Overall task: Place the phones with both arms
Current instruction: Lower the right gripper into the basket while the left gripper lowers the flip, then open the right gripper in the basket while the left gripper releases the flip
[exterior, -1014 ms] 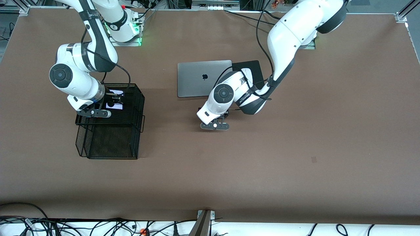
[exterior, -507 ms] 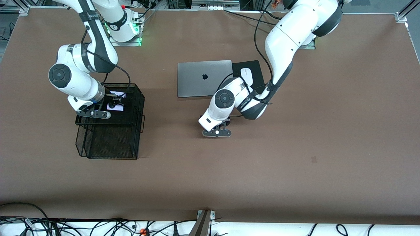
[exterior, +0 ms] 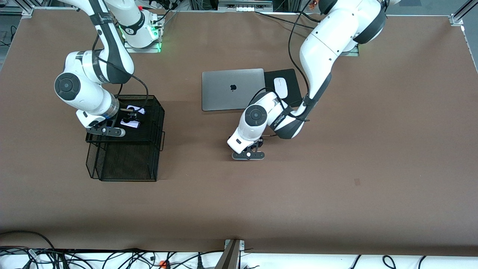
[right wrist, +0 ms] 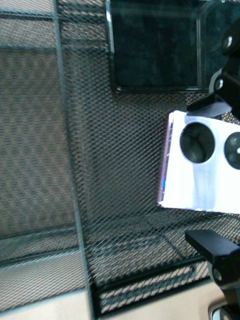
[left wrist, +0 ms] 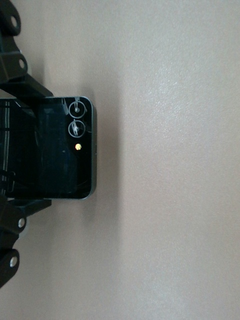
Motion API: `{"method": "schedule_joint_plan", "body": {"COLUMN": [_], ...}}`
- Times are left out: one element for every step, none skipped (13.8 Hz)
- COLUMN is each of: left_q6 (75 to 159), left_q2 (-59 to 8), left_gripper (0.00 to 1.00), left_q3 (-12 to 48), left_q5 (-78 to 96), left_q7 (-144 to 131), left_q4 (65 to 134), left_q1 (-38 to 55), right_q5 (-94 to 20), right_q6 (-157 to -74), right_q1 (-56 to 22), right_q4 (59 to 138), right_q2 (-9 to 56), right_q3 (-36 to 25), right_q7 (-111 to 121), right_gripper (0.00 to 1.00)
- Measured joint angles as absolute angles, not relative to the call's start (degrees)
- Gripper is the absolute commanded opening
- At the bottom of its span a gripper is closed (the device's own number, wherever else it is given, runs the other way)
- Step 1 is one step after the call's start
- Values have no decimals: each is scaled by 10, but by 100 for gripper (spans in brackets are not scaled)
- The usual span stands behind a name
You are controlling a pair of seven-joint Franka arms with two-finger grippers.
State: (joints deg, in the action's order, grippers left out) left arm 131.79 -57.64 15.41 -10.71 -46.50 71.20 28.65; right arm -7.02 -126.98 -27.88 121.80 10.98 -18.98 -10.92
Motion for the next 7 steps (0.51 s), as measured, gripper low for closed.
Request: {"method": "schedule_joint_plan", "body": {"left_q6": [1319,1325,1327,1327,1325,1316,1291], "left_q2": [-578,-580,-582,-582,-582,-582,-580], "left_gripper": [100,100,100,100,100,100,100], "left_q3": [146,142,140,138,137,136,135], "left_q5": [-107,-107,-107,-107,-107,-107,-107], "left_q7": [-473,-486,-496,-503,-505,-505,-505], "left_q4": [711,709,708,706,704,701,695], "left_q1": [294,299,301,302,302,301,300], "right_q5": [-70,-70,-70,-70,-70,-70,-70], "right_q6": [-1262,-1247,-1230,-1213,-1192,-1170,-1149], "right_q1": [-278,-275,-273,-270,-270,-270,-270], "right_q4": [1205,1188,1171,1155,1137,1119,1101], "right_q2": [110,110,110,110,110,110,110], "right_q3": [-192,-195,-196,-197,-197,-197,-197], "right_q7": [-109,-109,-109,-108,-109,-109,-109], "right_gripper": [100,100,100,100,100,100,100]}}
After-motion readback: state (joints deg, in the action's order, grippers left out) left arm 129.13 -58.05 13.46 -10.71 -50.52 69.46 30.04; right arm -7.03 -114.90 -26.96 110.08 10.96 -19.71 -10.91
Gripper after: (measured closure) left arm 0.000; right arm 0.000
